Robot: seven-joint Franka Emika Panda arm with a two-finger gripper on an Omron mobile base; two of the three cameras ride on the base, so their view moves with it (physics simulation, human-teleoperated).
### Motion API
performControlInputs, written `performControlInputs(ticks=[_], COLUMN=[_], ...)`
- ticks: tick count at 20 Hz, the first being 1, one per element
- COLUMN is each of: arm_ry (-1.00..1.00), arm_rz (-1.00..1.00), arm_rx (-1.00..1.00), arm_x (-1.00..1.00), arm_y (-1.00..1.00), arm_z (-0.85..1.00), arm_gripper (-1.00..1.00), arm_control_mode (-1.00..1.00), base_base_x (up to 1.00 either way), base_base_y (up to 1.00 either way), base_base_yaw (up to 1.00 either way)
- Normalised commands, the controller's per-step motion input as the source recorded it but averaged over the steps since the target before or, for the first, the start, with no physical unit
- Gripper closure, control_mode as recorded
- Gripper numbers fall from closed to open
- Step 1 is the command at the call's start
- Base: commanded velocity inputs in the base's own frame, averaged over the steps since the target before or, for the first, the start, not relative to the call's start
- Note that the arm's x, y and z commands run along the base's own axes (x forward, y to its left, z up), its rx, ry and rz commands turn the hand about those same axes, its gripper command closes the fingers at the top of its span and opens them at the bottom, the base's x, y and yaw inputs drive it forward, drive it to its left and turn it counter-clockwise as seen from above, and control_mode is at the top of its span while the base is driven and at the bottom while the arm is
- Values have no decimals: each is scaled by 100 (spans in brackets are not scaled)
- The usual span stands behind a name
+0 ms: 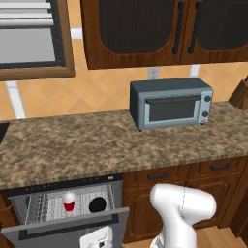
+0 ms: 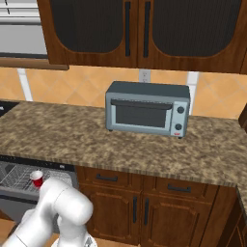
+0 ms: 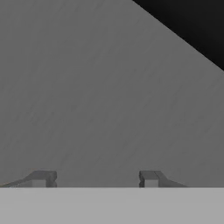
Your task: Pick up the cup and bowl from the counter, place them in the dishwasher, and close the dishwasher door.
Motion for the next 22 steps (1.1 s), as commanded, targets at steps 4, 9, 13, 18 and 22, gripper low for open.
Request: performControlInputs(ticks=[4, 9, 13, 18, 22], arm_ry=[-7, -5, -5, -4, -2], arm_rz=[0, -1, -2, -2, 0], arm_rx=[0, 0, 0, 0, 2], arm_x=[100, 100, 100, 100, 100], arm_y=[0, 2, 3, 1, -22], arm_z=[0, 0, -10, -16, -25], arm_gripper=[-100, -100, -100, -100, -100], arm_control_mode=[-100, -100, -100, -100, -100], base_base_x=[0, 0, 0, 0, 0], base_base_y=[0, 0, 0, 0, 0], base_base_yaw=[0, 0, 0, 0, 0])
